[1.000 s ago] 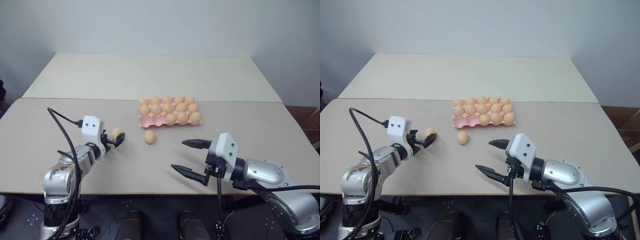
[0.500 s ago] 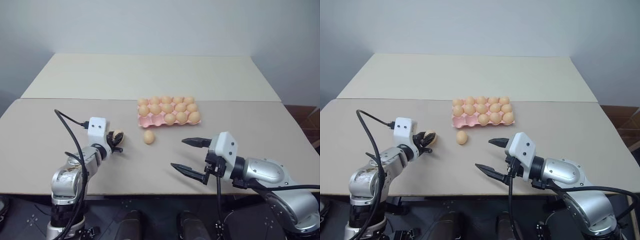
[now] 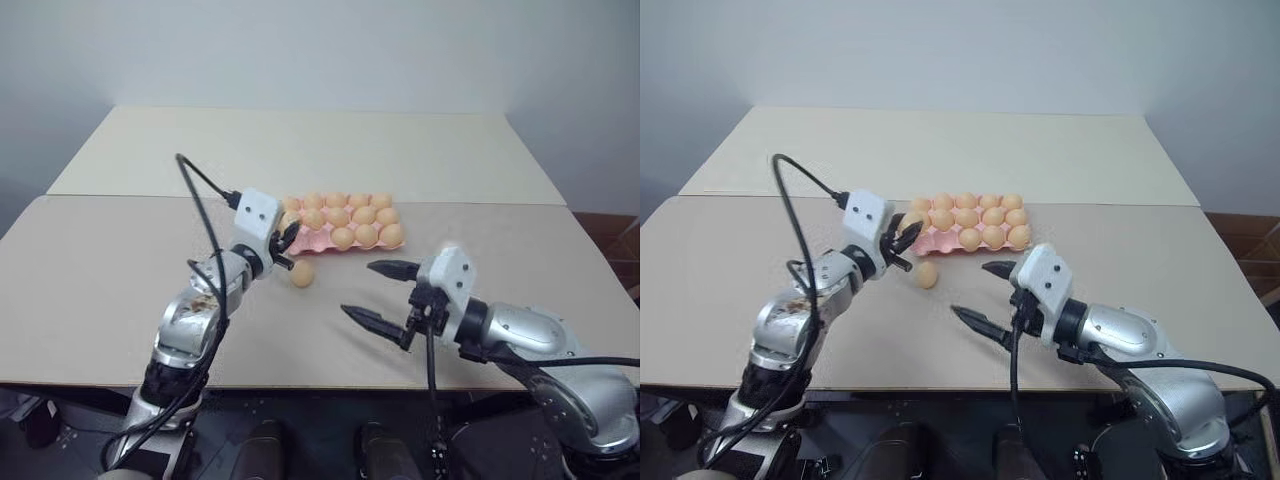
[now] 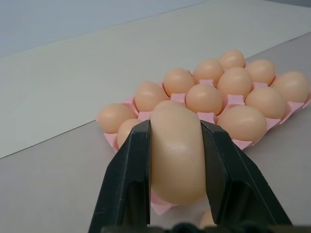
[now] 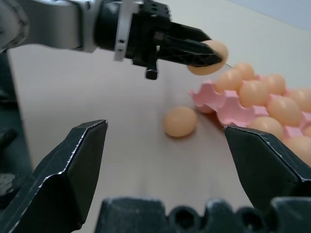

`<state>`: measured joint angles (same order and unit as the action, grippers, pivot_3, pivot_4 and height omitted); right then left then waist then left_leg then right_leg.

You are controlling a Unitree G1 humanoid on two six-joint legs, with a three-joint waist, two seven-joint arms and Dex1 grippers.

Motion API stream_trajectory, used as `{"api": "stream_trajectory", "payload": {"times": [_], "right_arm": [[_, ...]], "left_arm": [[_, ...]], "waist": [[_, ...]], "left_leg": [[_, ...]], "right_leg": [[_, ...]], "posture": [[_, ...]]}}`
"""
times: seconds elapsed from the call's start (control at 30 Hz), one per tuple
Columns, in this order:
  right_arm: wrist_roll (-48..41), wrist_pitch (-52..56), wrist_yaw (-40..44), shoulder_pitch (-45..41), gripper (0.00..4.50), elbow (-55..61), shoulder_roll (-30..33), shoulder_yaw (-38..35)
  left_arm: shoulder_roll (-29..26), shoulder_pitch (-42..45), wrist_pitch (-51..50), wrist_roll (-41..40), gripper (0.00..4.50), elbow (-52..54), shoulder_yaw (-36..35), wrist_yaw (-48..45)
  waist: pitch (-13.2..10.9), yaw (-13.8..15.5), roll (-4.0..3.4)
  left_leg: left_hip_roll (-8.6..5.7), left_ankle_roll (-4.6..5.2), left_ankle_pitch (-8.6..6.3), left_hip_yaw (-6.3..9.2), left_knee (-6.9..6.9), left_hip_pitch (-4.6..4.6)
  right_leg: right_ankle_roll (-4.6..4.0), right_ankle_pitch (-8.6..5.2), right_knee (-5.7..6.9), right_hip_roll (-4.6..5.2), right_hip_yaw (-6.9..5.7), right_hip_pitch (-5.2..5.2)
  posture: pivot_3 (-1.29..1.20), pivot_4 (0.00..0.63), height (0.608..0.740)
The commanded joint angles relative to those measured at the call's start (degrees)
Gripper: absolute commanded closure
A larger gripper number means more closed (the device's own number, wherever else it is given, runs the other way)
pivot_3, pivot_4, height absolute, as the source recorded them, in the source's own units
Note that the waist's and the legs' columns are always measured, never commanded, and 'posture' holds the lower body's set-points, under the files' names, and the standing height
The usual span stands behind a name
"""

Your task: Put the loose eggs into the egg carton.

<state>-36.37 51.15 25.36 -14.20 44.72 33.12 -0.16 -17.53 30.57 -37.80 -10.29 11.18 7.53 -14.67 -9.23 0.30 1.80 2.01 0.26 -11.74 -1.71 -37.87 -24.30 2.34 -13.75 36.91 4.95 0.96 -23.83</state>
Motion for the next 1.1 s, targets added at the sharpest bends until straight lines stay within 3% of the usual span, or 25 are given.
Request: {"api": "stream_trajectory", "payload": {"times": [0.03, 0.3, 0.63, 0.87, 1.1], "right_arm": [[-3.4, 8.4, -6.3, -3.7, 0.0, 2.3, -1.2, -3.0], [-4.2, 12.3, -9.9, -5.0, 0.0, 3.5, -1.6, -3.2], [-5.5, 13.0, -10.6, -5.2, 0.0, 4.4, -1.6, -4.0], [-6.2, 12.7, -11.7, -4.8, 0.0, 4.7, -1.9, -4.1], [-6.4, 12.2, -12.0, -4.5, 0.0, 4.8, -2.2, -4.1]], "left_arm": [[1.0, 2.7, 5.3, 2.1, 3.38, -4.2, 0.8, -1.2], [4.1, 5.6, 10.1, 3.5, 3.41, -13.7, 1.2, -3.5], [5.3, 6.3, 11.5, 4.3, 3.41, -16.7, 1.7, -6.6], [5.8, 7.4, 11.3, 5.9, 1.17, -16.9, 2.4, -6.7], [5.7, 7.2, 11.0, 6.7, 1.17, -11.6, 1.0, -5.1]], "waist": [[0.0, 0.0, 0.0], [0.0, 0.1, 0.0], [0.0, 0.0, 0.0], [0.0, 0.0, 0.0], [0.0, -0.1, 0.0]], "left_leg": [[0.0, 0.0, 0.0, 0.0, 0.0, -0.02], [-0.01, 0.0, 0.0, 0.0, 0.0, -0.18], [-0.01, 0.01, 0.0, 0.0, 0.0, -0.17], [-0.01, 0.01, 0.0, 0.0, 0.0, -0.17], [-0.01, 0.01, 0.0, 0.01, 0.0, -0.18]], "right_leg": [[0.0, 0.0, -0.01, 0.0, 0.01, -0.02], [0.01, 0.01, 0.0, 0.0, 0.0, -0.16], [0.02, 0.01, 0.04, 0.0, 0.0, -0.17], [0.02, 0.01, 0.04, 0.0, 0.0, -0.16], [0.03, 0.02, 0.03, 0.0, 0.0, -0.18]], "posture": [[0.0, 0.15, 0.74], [0.0, 0.15, 0.74], [0.0, 0.15, 0.74], [0.0, 0.15, 0.74], [0.0, 0.15, 0.74]]}}
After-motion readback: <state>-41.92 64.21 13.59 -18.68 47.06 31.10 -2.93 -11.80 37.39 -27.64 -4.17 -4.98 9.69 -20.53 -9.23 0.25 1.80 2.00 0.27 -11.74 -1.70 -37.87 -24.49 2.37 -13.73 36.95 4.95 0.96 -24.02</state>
